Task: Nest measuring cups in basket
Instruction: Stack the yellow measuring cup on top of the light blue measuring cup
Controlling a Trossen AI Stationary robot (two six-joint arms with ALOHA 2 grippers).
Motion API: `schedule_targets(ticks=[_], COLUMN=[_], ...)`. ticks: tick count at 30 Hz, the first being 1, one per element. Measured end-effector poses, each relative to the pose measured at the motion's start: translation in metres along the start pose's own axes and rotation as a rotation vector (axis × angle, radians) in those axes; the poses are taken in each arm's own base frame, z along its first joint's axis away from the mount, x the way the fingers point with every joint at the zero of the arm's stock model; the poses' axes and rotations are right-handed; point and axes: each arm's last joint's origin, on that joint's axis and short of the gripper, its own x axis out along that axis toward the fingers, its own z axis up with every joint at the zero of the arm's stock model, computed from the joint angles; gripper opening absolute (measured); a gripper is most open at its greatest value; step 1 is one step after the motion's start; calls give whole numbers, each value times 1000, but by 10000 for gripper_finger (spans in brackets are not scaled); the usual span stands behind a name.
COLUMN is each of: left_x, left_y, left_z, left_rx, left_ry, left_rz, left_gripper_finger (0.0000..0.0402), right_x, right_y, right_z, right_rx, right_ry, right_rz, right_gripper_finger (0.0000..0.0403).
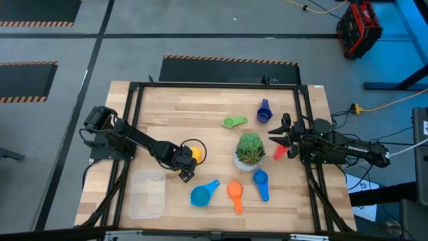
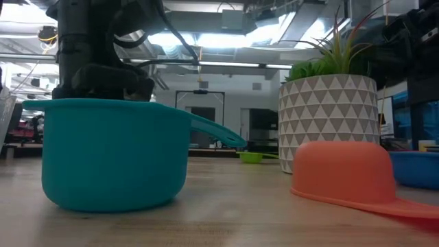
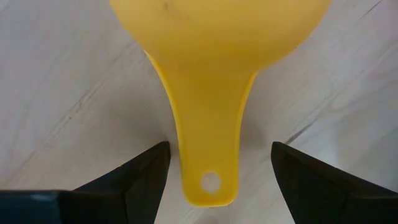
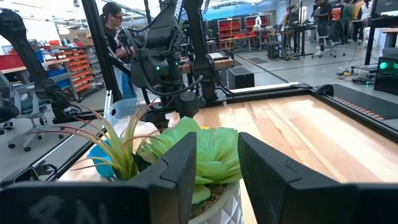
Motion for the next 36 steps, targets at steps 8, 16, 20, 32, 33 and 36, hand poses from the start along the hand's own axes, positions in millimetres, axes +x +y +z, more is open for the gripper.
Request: schedule_targets(ticks=[8,16,20,32,33,36], left_x=[0,0,1,1,1,1], left_y=[0,2,3,4,4,4], left_z=[0,-1,-1,-1,-1,-1], left_rx=[0,0,1,0,0,-2], left_ry=[-1,6,8,9,8,0], left_rz=[3,21,26,38,38,41], left_gripper_finger=[264,218,205,152,148,139], right_x=[0,0,0,0,0,0], right_y=[0,0,0,0,0,0], right_z=[0,0,0,0,0,0], right_rx=[0,0,0,0,0,0], right_ry=[0,0,1,1,1,1], right_rz=[0,0,0,-1,-1,-1], right_gripper_finger=[123,123,123,123,123,123])
